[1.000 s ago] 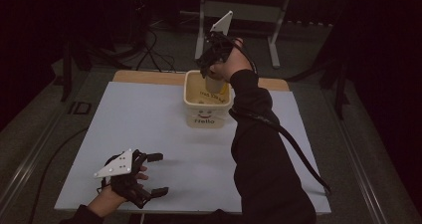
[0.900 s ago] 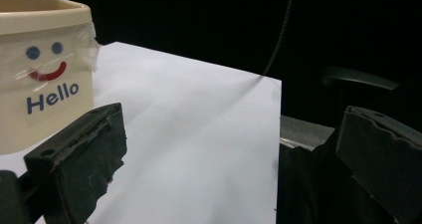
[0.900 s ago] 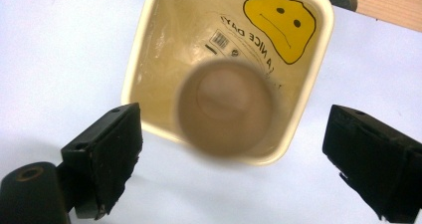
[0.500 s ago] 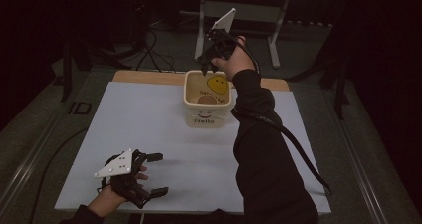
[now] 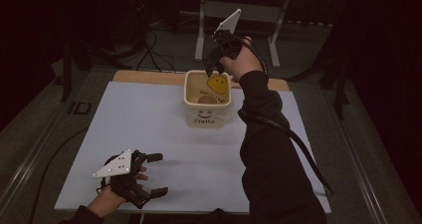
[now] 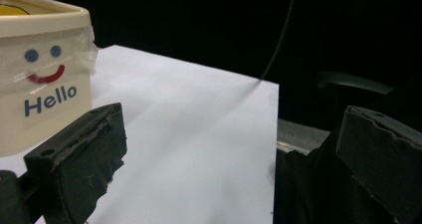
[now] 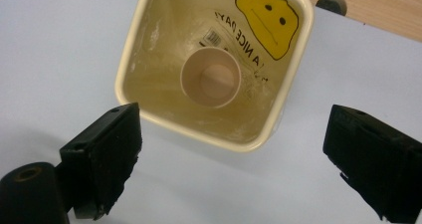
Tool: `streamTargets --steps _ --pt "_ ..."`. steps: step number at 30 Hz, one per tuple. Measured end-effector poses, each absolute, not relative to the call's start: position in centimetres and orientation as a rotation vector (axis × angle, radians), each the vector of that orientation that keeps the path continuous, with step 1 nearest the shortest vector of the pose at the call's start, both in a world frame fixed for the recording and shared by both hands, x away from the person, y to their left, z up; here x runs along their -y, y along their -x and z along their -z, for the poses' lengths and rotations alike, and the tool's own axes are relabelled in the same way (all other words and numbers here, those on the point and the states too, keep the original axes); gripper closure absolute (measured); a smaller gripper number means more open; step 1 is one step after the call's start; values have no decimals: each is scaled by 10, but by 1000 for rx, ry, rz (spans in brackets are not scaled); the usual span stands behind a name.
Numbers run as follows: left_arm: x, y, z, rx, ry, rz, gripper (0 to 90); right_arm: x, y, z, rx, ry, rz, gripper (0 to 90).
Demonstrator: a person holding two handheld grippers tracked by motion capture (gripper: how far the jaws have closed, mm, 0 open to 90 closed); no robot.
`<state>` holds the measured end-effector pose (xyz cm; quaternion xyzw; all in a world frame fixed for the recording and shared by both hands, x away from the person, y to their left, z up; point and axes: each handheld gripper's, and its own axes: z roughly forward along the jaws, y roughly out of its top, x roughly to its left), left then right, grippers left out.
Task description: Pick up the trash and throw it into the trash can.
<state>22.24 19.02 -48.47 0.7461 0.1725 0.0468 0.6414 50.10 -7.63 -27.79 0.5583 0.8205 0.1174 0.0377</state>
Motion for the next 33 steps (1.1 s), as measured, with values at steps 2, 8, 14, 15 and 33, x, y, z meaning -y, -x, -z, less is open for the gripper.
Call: streamTargets --steps 2,8,14,15,33 --pt "-190 -222 485 -396 -1705 -108 5 82 -501 283 -2516 -1728 -362 87" --pt "-189 -222 486 -398 -1707 -108 5 102 -500 295 -2518 -1734 -365 87" --pt "-189 -222 486 -400 -1711 -113 5 122 -492 299 -2515 -1720 -415 88" --pt "-189 -222 486 -400 -1710 -110 5 126 -490 300 -2519 -1715 -429 88" --pt "-189 -222 486 -404 -1712 -114 5 157 -446 310 -2544 -1568 -549 87"
